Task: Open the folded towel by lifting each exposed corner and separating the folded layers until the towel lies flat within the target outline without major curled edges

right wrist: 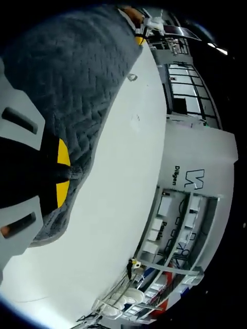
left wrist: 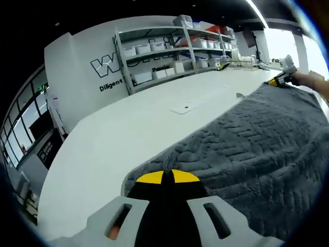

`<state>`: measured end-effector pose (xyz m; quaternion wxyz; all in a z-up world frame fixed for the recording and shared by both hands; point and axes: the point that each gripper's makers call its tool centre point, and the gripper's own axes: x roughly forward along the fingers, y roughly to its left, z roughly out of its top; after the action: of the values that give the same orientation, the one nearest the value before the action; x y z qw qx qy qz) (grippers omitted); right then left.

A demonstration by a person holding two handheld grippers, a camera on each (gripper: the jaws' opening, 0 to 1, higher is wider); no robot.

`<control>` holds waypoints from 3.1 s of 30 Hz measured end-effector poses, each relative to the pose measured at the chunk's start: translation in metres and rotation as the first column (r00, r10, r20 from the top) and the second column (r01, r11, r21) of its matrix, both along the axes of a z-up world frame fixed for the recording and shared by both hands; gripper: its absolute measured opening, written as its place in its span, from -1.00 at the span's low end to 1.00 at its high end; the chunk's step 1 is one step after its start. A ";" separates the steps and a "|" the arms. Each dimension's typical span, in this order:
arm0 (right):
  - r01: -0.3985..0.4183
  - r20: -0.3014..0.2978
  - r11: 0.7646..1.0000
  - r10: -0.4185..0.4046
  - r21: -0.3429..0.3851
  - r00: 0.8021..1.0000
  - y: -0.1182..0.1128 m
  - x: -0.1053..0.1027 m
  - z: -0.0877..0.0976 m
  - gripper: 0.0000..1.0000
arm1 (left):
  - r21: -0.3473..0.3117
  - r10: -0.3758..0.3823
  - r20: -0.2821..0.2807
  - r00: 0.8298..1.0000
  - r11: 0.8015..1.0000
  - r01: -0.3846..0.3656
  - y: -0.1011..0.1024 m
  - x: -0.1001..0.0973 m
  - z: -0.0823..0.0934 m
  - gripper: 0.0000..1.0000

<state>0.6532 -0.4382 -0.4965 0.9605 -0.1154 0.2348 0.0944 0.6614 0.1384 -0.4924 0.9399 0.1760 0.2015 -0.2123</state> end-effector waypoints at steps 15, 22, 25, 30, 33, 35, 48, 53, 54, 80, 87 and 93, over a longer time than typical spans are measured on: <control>0.051 0.012 0.999 -0.051 -0.019 0.999 -0.009 0.002 0.008 -0.35 | -0.103 0.086 0.040 0.995 0.991 -0.082 0.013 0.002 0.006 -0.51; 0.005 0.021 1.000 -0.005 -0.009 1.000 -0.005 -0.017 0.030 -0.03 | -0.208 0.055 -0.017 0.998 0.976 -0.058 0.012 -0.022 0.013 -0.05; -0.043 0.004 0.999 0.043 -0.008 0.999 0.005 -0.031 0.035 0.24 | -0.228 -0.007 -0.043 0.999 0.974 -0.003 0.000 -0.041 0.019 0.36; -0.111 -0.023 0.994 0.111 0.006 0.994 0.025 -0.061 0.042 0.55 | -0.186 -0.093 -0.041 0.995 0.979 0.084 -0.018 -0.078 0.033 0.51; -0.125 -0.045 0.992 0.126 0.021 0.991 0.032 -0.078 0.043 0.81 | -0.186 -0.133 -0.037 0.990 0.975 0.124 -0.027 -0.104 0.044 0.77; -0.133 -0.060 0.991 0.135 0.033 0.989 0.036 -0.093 0.044 0.93 | -0.181 -0.142 -0.027 0.990 0.974 0.135 -0.029 -0.119 0.051 0.94; -0.244 -0.045 0.967 0.248 0.071 0.968 0.057 -0.198 0.055 0.99 | -0.207 -0.154 -0.054 0.987 0.968 0.140 -0.025 -0.211 0.053 0.99; -0.240 -0.032 0.970 0.241 0.043 0.970 0.045 -0.232 0.055 0.99 | -0.192 -0.175 -0.063 0.983 0.968 0.160 -0.024 -0.245 0.048 0.99; -0.240 -0.031 0.970 0.241 0.043 0.970 0.044 -0.234 0.055 0.99 | -0.191 -0.175 -0.063 0.983 0.968 0.160 -0.024 -0.247 0.048 0.99; -0.272 -0.009 0.958 0.273 0.089 0.962 0.035 -0.281 0.044 0.99 | -0.231 -0.022 -0.108 0.994 0.973 -0.004 0.013 -0.257 -0.001 -0.60; -0.273 -0.017 0.958 0.275 0.087 0.961 0.037 -0.281 0.042 0.99 | -0.212 -0.025 -0.116 0.993 0.977 0.000 0.016 -0.263 -0.002 -0.71; -0.269 -0.025 0.959 0.272 0.088 0.962 0.036 -0.286 0.042 0.99 | -0.206 -0.028 -0.121 0.992 0.978 0.002 0.018 -0.266 -0.002 -0.74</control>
<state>0.3674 -0.4026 -0.4547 0.9381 -0.1042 0.2305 0.2366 0.3959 0.1560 -0.4946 0.9371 0.0659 0.2347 -0.2496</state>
